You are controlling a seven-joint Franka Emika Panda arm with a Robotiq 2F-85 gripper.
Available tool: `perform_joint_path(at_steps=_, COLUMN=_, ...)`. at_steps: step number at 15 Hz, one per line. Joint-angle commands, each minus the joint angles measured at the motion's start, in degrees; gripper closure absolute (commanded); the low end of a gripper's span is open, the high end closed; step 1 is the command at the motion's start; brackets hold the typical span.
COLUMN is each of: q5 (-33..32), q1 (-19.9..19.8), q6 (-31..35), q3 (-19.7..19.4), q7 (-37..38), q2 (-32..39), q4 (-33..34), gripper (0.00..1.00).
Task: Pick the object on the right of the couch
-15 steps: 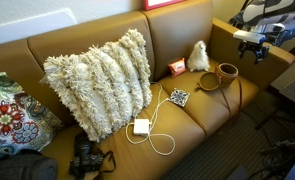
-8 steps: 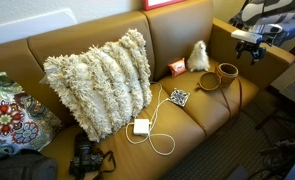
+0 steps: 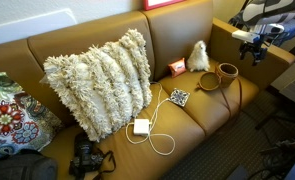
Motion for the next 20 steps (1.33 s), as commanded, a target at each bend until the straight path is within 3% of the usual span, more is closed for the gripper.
perform_joint_path(at_steps=1, q5=0.0, q1=0.0, q6=-0.1, q3=-0.04, q7=0.4, q2=0.0, q4=0.0, gripper=0.0)
perform_joint_path(at_steps=8, q5=0.24, q1=-0.07, q6=-0.43, q3=0.23, q7=0.72, q2=0.49, q4=0.36, gripper=0.0)
perform_joint_path(at_steps=9, q5=0.46, q1=0.01, q6=0.16, q3=0.28, q7=2.68, q2=2.4, q4=2.02, gripper=0.0)
perform_joint_path(at_steps=10, q5=-2.54, q1=-1.23, q6=-0.54, q3=2.95, q7=5.27, q2=4.05, q4=4.34, gripper=0.0)
perform_joint_path(at_steps=13, q5=-2.66, q1=-0.38, q6=-2.12, q3=2.04, q7=9.06, q2=11.95, q4=10.57, gripper=0.0)
perform_joint_path(at_steps=14, q5=-6.37, q1=0.76, q6=3.03, q3=5.18, q7=9.99, q2=5.53, q4=-1.49, gripper=0.0)
perform_joint_path(at_steps=16, q5=-8.23, q1=0.42, q6=4.23, q3=6.11, q7=10.71, q2=7.79, q4=-1.21, gripper=0.0)
perform_joint_path(at_steps=20, q5=-9.2, q1=-0.66, q6=13.69, q3=7.64, q7=9.45, q2=7.92, q4=-3.77, gripper=0.0)
